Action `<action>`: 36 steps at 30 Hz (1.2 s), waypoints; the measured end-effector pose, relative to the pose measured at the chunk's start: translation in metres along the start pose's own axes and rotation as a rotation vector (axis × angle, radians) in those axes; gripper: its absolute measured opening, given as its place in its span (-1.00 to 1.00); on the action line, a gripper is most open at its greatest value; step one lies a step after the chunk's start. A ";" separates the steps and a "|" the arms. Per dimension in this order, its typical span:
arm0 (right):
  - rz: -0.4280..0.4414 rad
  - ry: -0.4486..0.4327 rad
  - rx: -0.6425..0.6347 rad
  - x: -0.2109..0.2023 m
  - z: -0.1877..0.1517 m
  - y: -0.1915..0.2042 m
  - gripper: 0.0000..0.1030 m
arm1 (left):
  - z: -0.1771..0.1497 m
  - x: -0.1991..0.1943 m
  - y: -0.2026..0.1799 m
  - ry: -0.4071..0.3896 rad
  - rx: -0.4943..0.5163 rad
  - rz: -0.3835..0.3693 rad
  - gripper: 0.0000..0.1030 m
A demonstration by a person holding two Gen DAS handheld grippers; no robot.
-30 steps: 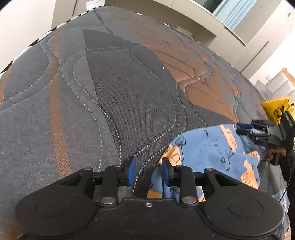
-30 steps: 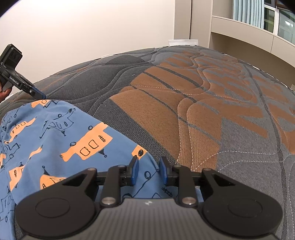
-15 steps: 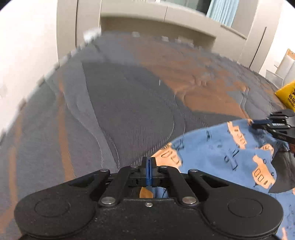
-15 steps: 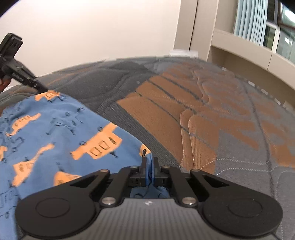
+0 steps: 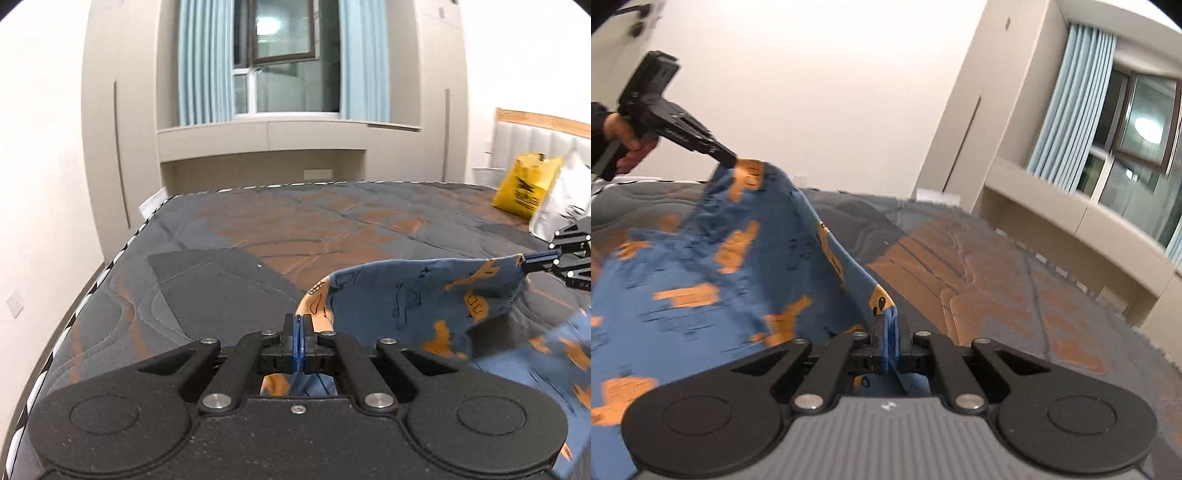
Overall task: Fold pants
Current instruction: 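Lift the pants edge with both grippers and lay it over the other leg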
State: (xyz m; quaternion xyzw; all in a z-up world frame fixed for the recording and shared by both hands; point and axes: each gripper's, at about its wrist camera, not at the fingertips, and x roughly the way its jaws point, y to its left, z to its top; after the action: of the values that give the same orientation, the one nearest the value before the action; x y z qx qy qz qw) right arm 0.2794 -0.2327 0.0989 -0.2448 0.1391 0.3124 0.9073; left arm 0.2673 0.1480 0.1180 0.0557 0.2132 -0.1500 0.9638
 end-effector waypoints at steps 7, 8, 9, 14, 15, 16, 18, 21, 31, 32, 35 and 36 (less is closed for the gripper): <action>-0.061 -0.010 -0.049 -0.081 -0.027 0.072 -0.93 | -0.053 -0.058 -0.042 -0.011 0.069 -0.043 -1.00; -0.065 -0.001 -0.057 -0.086 -0.033 0.081 -0.93 | -0.063 -0.062 -0.046 -0.004 0.074 -0.051 -1.00; -0.071 0.012 -0.069 -0.092 -0.040 0.093 -0.93 | -0.073 -0.065 -0.050 0.006 0.080 -0.053 -1.00; -0.086 0.069 -0.093 -0.096 -0.070 0.134 -0.93 | -0.115 -0.066 -0.062 0.066 0.092 -0.062 -1.00; -0.092 0.076 -0.104 -0.095 -0.074 0.140 -0.93 | -0.120 -0.065 -0.064 0.073 0.092 -0.055 -1.00; -0.095 0.078 -0.109 -0.095 -0.076 0.143 -0.93 | -0.123 -0.063 -0.063 0.078 0.090 -0.045 -1.00; -0.097 0.076 -0.111 -0.094 -0.078 0.147 -0.94 | -0.128 -0.063 -0.062 0.080 0.070 -0.038 -1.00; -0.087 0.063 -0.114 -0.100 -0.074 0.150 -1.00 | -0.129 -0.071 -0.061 0.068 0.049 -0.049 -1.00; -0.067 0.111 -0.194 -0.093 -0.087 0.153 -0.61 | -0.140 -0.074 -0.062 0.068 0.035 -0.030 -1.00; -0.054 0.110 -0.200 -0.091 -0.086 0.152 -0.50 | -0.140 -0.076 -0.063 0.064 0.036 -0.029 -1.00; -0.020 0.118 -0.303 -0.086 -0.082 0.154 -0.27 | -0.137 -0.078 -0.063 0.058 0.040 -0.025 -1.00; -0.006 0.128 -0.353 -0.083 -0.080 0.156 -0.22 | -0.137 -0.078 -0.063 0.059 0.041 -0.024 -1.00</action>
State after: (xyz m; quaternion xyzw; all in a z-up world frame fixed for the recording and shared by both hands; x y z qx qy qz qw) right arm 0.1083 -0.2096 0.0094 -0.4202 0.1390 0.3129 0.8404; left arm 0.1262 0.1320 0.0246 0.0774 0.2388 -0.1642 0.9539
